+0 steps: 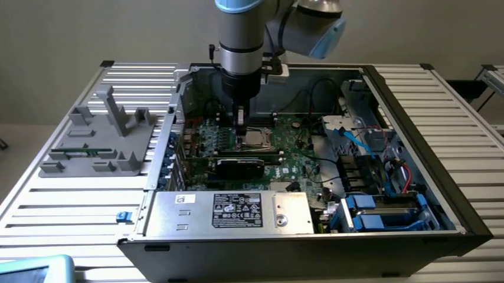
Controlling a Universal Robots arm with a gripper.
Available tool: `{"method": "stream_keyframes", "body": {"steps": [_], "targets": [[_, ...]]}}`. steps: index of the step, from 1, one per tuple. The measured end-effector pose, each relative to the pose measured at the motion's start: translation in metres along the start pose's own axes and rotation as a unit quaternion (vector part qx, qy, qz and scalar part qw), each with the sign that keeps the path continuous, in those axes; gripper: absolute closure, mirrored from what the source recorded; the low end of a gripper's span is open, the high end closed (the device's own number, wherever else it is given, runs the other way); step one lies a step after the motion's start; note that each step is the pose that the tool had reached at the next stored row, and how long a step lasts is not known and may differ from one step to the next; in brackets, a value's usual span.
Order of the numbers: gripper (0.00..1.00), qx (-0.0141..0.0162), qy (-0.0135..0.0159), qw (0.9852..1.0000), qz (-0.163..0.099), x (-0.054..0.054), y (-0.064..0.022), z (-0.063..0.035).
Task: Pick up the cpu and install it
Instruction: 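Close the cpu cover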
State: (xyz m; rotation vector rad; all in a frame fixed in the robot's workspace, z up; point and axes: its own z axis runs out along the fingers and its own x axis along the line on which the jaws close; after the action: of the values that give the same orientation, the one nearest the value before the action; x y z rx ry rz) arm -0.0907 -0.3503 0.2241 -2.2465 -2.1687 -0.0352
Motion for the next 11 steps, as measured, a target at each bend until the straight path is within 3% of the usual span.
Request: {"method": "stream_keyframes", "body": {"steps": [7, 11], "targets": [[0.88, -0.0006, 0.0041, 1.0000, 0.000, 0.0043, -0.0020, 0.0070], [0.88, -0.0007, 0.0046, 1.0000, 0.000, 0.0053, -0.0037, 0.0111]]}}
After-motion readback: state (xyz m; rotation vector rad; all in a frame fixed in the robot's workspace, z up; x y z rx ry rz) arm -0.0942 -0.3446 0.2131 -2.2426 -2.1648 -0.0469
